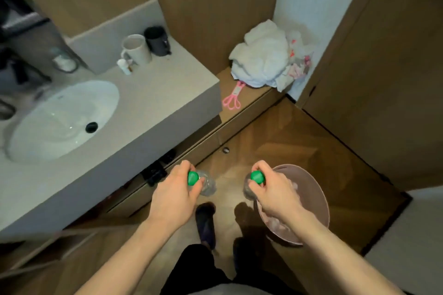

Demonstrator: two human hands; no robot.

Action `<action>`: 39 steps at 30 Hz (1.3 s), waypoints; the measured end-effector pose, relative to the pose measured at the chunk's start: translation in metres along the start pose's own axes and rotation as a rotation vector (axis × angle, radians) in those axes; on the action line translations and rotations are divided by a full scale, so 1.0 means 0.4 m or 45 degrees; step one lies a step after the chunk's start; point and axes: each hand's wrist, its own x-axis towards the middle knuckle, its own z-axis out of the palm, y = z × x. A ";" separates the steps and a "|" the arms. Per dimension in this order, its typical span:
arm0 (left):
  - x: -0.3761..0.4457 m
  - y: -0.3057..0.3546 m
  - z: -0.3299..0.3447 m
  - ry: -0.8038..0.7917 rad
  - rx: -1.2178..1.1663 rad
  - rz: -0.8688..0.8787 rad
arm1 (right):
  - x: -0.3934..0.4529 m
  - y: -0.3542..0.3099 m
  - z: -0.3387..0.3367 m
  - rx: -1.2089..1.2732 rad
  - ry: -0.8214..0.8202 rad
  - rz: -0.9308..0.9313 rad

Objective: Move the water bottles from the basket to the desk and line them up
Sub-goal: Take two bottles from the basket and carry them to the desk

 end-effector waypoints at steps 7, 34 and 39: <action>-0.245 -0.150 -0.189 0.347 -0.143 -0.340 | -0.022 -0.336 0.042 -0.206 -0.204 -0.503; -1.363 -0.970 -0.784 1.189 -0.104 -1.222 | -0.704 -1.545 0.890 -0.218 -0.882 -1.561; -1.473 -1.101 -0.848 1.299 -0.170 -1.361 | -0.768 -1.710 1.052 -0.262 -0.972 -1.698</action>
